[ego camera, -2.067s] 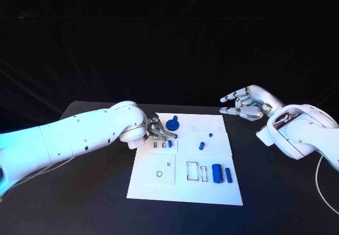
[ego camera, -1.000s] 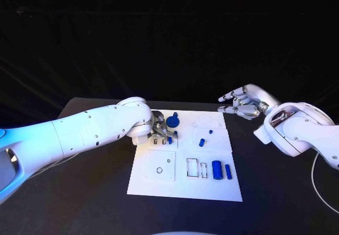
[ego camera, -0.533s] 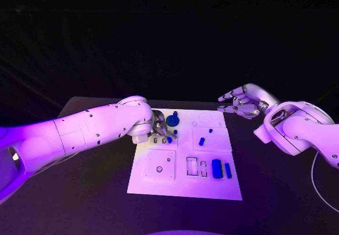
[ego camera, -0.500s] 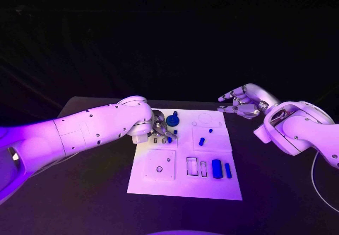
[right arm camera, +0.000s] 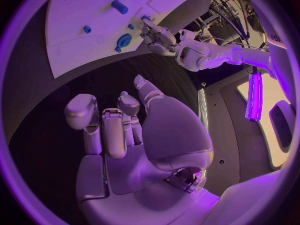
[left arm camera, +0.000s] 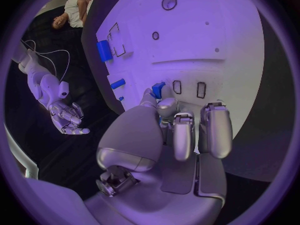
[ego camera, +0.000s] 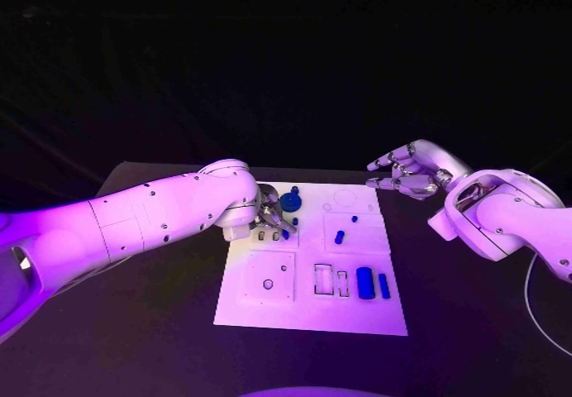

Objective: Assemble the parts on the task board

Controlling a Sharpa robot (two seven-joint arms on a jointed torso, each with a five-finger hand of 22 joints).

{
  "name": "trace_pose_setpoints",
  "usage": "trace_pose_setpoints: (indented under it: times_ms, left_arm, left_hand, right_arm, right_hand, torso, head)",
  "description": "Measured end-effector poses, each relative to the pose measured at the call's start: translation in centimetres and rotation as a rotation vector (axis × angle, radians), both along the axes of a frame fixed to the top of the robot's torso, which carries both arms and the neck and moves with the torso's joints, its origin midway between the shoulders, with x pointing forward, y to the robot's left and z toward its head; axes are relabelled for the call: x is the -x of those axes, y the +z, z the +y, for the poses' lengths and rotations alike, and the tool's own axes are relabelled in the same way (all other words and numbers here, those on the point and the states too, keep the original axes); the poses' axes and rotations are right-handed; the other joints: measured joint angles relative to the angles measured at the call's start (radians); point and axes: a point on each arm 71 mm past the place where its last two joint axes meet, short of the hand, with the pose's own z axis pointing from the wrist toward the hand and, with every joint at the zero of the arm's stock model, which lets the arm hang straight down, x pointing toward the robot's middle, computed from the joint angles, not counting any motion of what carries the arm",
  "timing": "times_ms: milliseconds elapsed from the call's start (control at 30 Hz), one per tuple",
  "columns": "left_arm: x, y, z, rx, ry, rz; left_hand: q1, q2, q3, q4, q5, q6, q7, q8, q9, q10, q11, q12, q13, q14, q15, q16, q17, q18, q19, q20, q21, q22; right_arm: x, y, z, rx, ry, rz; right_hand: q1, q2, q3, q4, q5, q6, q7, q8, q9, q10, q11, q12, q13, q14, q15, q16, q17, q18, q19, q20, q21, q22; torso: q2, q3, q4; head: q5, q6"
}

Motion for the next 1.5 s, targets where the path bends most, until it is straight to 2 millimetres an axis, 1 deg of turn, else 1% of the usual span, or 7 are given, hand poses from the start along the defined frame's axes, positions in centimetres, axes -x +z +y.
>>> trace_pose_setpoints:
  times_ms: [167,233,300,433,633,833,1500]
  left_arm:
    - [0.2,0.0,0.2,0.002,-0.003,0.0]
    - [0.3,0.0,0.3,0.002,-0.003,0.002]
    - [0.4,-0.1,0.5,0.003,-0.002,0.005]
    - [0.7,-0.2,1.0,0.004,0.003,0.007]
    - [0.8,-0.1,1.8,0.006,0.017,0.003]
    - [0.9,0.0,1.9,-0.001,0.014,-0.007]
    - [0.7,-0.1,1.5,-0.063,-0.011,-0.078]
  left_hand:
    - [0.06,-0.018,0.061,0.061,0.031,-0.014,0.0,-0.012,-0.004,-0.006,0.0,-0.021,-0.013,0.001,-0.001,0.0,0.0,0.0,0.001,-0.001,0.0,0.0]
    - [0.064,-0.046,0.099,0.099,0.031,-0.014,0.0,-0.014,-0.001,-0.007,0.0,-0.021,-0.016,0.001,-0.001,0.0,0.0,0.0,0.002,-0.001,0.0,0.0]
    - [0.039,-0.1,0.185,0.14,0.034,-0.012,0.005,-0.014,0.009,-0.004,0.002,-0.024,-0.017,0.001,-0.001,0.0,0.0,0.0,0.002,-0.001,-0.004,0.0]
    - [-0.039,-0.193,0.4,0.125,0.033,-0.008,0.009,-0.006,0.028,0.007,0.006,-0.024,-0.012,0.001,-0.001,0.0,0.0,0.0,0.002,-0.001,-0.004,0.0]
    - [-0.091,-0.245,0.51,0.118,0.03,-0.008,0.01,0.009,0.046,0.014,0.006,-0.024,-0.012,0.001,-0.001,0.0,0.0,0.0,0.002,-0.001,-0.017,0.0]
    - [-0.116,-0.269,0.556,0.108,0.029,-0.006,0.011,0.015,0.058,0.021,0.006,-0.017,-0.007,0.001,-0.001,0.0,0.001,0.0,0.002,-0.001,-0.019,0.0]
    - [-0.138,-0.278,0.591,0.086,0.023,-0.006,0.015,0.02,0.067,0.03,0.003,-0.011,-0.004,0.001,-0.001,0.0,0.001,0.0,0.002,-0.001,-0.019,0.0]
  right_arm:
    - [0.0,0.0,0.0,0.003,0.002,0.002]
    - [0.0,0.0,0.0,0.003,0.002,0.003]
    - [0.0,-0.1,0.0,0.004,0.002,0.004]
    - [0.0,-0.1,0.0,0.006,0.002,0.005]
    - [0.0,-0.1,0.0,0.008,0.002,0.008]
    - [-0.1,-0.2,0.0,0.008,0.003,0.011]
    - [-0.1,-0.3,0.2,0.008,0.009,0.018]
  right_hand:
    - [0.0,0.0,0.0,0.0,0.0,0.0,0.0,0.0,0.0,0.0,0.0,0.0,0.0,0.0,0.0,0.0,0.0,0.0,0.0,0.0,0.0,0.0]
    - [0.0,0.0,-0.002,0.002,0.0,0.0,0.0,0.0,0.0,0.0,0.0,0.0,0.0,0.0,0.0,0.0,-0.001,0.0,0.0,0.0,0.0,0.0]
    - [0.0,0.0,-0.003,0.003,0.0,0.0,0.0,0.0,0.0,0.0,0.0,0.0,0.0,0.0,0.0,0.0,-0.001,0.0,0.0,0.0,0.0,0.0]
    - [0.0,0.0,-0.003,0.003,0.0,0.0,0.0,0.0,0.0,0.0,0.0,0.0,0.0,0.0,0.0,0.0,-0.001,0.0,0.0,0.0,0.0,0.0]
    - [0.0,0.0,-0.003,0.003,0.0,0.0,0.0,0.0,0.0,0.0,0.0,0.0,0.0,0.0,0.0,0.0,-0.003,0.0,0.0,0.0,-0.004,-0.002]
    - [-0.004,0.004,-0.003,0.008,0.0,0.003,-0.003,0.0,0.0,0.0,0.0,0.0,-0.004,0.0,0.0,-0.004,-0.007,0.0,0.0,0.0,-0.008,-0.01]
    - [-0.004,0.004,-0.005,0.011,0.0,0.003,-0.003,0.0,0.0,0.0,0.0,0.0,-0.004,0.0,0.0,-0.004,-0.008,0.0,0.0,0.0,-0.008,-0.012]
  torso:
    - [0.0,0.0001,0.0007]
    - [0.0,0.0002,0.0008]
    - [0.0,0.0002,0.0008]
    - [0.0,0.0006,0.0017]
    - [-0.001,0.001,0.0029]
    - [0.0,0.0009,0.0028]
    - [0.001,-0.0006,0.0004]
  head:
    - [-0.002,-0.002]
    - [-0.002,-0.002]
    - [-0.002,-0.003]
    - [-0.003,-0.003]
    - [-0.003,-0.002]
    - [0.0,0.0]
    - [0.006,-0.007]
